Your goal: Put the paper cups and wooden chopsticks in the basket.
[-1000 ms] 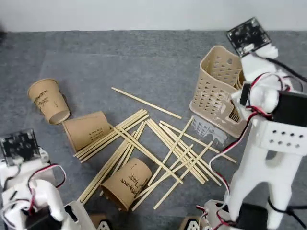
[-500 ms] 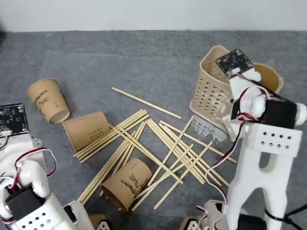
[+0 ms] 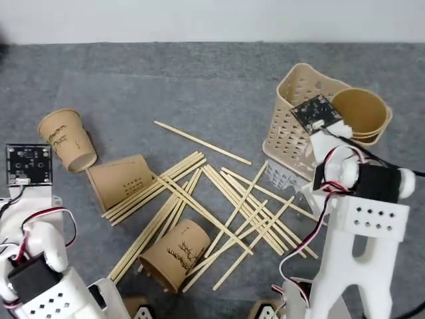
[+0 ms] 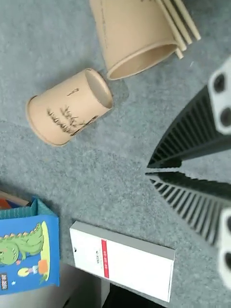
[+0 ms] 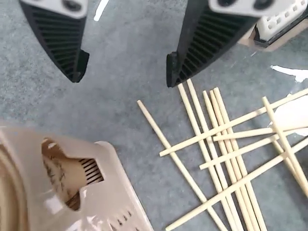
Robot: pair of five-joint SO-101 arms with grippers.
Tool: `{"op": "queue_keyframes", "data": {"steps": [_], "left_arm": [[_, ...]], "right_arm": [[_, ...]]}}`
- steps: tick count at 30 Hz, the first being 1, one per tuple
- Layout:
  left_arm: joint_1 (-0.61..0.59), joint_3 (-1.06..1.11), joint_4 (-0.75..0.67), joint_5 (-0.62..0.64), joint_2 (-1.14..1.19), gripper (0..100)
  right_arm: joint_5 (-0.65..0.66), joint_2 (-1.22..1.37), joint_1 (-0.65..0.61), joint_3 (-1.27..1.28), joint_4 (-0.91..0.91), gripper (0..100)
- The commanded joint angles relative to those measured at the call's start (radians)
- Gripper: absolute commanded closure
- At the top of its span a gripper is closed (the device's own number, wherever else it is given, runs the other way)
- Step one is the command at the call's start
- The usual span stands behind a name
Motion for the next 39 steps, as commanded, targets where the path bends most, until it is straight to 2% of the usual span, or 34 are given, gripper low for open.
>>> {"op": "queue_keyframes", "data": {"steps": [1,11,18,21,25,39], "left_arm": [[-0.003,0.005,-0.005,-0.029,0.008,98],[-0.003,0.059,-0.005,-0.041,0.008,98],[-0.003,0.081,-0.005,-0.041,0.008,98],[-0.003,0.084,-0.005,-0.041,0.008,98],[-0.003,0.084,-0.002,-0.078,0.008,98],[-0.003,0.085,0.005,-0.144,0.008,98]], "right_arm": [[0.000,-0.036,-0.002,0.049,-0.059,72.1],[-0.006,-0.035,-0.013,0.137,-0.116,72.1],[-0.012,-0.036,-0.255,0.258,-0.177,72.1],[-0.068,-0.036,-0.311,0.285,-0.219,72.1],[-0.109,-0.036,-0.334,0.290,-0.249,72.1],[-0.115,-0.036,-0.386,0.290,-0.248,72.1]]}}
